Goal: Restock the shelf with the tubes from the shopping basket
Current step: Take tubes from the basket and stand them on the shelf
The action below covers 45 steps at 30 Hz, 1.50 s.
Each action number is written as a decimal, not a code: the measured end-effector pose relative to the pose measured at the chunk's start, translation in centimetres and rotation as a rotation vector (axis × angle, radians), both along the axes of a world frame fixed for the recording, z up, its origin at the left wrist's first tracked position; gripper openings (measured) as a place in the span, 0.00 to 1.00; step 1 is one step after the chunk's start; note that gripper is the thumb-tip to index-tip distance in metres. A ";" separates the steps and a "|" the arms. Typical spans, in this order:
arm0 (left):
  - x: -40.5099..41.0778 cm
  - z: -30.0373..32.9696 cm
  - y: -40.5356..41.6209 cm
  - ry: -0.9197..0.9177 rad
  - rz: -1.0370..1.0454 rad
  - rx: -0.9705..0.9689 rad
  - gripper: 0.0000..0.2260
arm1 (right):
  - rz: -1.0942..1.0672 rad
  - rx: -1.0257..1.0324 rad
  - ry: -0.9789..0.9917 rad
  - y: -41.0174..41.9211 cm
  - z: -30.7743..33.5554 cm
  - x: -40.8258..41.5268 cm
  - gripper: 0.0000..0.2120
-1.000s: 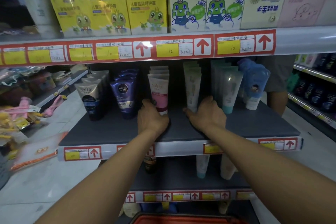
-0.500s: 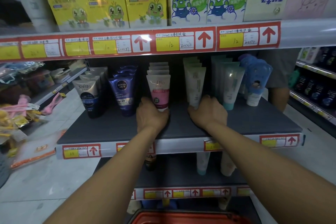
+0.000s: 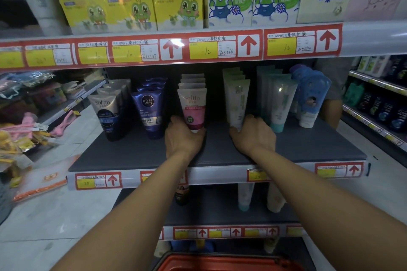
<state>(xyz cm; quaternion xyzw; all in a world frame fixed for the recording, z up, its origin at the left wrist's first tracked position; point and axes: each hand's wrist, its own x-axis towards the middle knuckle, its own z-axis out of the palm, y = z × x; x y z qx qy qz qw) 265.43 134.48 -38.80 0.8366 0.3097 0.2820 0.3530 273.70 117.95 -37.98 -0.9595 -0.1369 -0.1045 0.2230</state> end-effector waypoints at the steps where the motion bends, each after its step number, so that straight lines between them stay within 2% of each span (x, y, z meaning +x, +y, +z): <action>1: 0.0 0.0 0.0 -0.001 0.002 0.002 0.27 | -0.001 0.003 0.001 0.0 0.0 0.0 0.23; 18: 0.1 -0.4 0.2 -0.002 0.003 0.030 0.30 | -0.007 0.057 0.019 -0.1 -0.2 0.1 0.25; 22: -0.1 -0.4 0.0 0.012 0.023 0.077 0.31 | -0.035 0.209 0.017 -0.2 0.3 -0.3 0.23; 26: -0.8 0.0 -0.5 -0.048 0.066 0.143 0.29 | -0.077 0.375 -0.130 -0.7 1.2 -2.0 0.17; 29: -1.9 0.2 -1.3 -0.086 0.062 0.206 0.27 | -0.011 0.348 -0.228 -1.5 1.2 -3.6 0.13; 35: -3.8 0.4 -3.9 -0.092 -0.080 0.342 0.19 | 0.069 0.209 -0.286 -4.7 0.8 -4.4 0.08; 45: -2.4 2.2 -11.9 -0.146 -0.261 0.327 0.16 | -0.020 0.128 -0.331 -12.3 2.6 -3.2 0.09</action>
